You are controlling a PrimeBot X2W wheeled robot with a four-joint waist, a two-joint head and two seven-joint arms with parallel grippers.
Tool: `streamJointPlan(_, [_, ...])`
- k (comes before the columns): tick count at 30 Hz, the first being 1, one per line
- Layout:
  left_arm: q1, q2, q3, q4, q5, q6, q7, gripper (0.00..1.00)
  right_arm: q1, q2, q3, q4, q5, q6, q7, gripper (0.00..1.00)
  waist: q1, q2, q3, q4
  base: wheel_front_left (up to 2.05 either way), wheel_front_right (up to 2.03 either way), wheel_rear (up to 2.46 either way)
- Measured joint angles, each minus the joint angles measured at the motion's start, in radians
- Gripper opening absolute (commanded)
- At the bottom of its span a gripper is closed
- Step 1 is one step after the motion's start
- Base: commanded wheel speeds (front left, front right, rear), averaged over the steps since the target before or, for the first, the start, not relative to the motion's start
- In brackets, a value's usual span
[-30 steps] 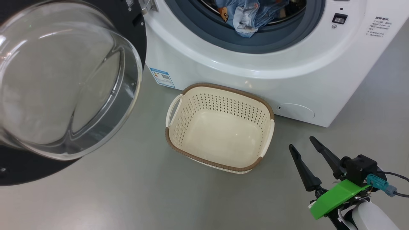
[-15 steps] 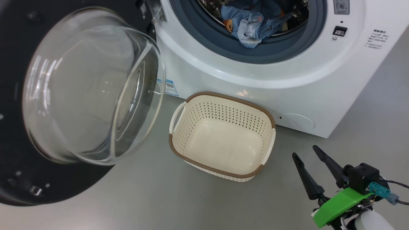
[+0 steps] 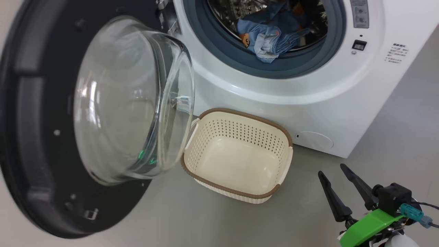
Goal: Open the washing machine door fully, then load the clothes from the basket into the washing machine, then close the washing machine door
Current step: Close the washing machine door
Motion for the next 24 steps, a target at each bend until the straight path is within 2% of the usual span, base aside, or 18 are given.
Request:
streamJointPlan(5, [0.017,-0.018,-0.021,-0.071,0.001,0.0,0.032,0.0,0.015,0.008,-0.008,-0.004,0.0,0.0,0.0,1.0,0.0,0.0,-0.015,-0.022,0.0,0.0,0.0])
streamJointPlan(15, [0.02,-0.093,-0.063,-0.186,-0.016,0.0,0.072,0.0,0.024,0.025,-0.032,-0.021,0.0,0.0,0.0,1.0,0.0,0.0,-0.029,-0.098,0.0,0.0,0.0])
streamJointPlan(24, [-0.034,-0.207,-0.128,-0.233,0.016,0.0,0.051,0.0,0.036,0.052,-0.055,-0.032,-0.001,0.0,0.0,1.0,-0.0001,0.0,-0.029,-0.191,0.0,0.0,0.0])
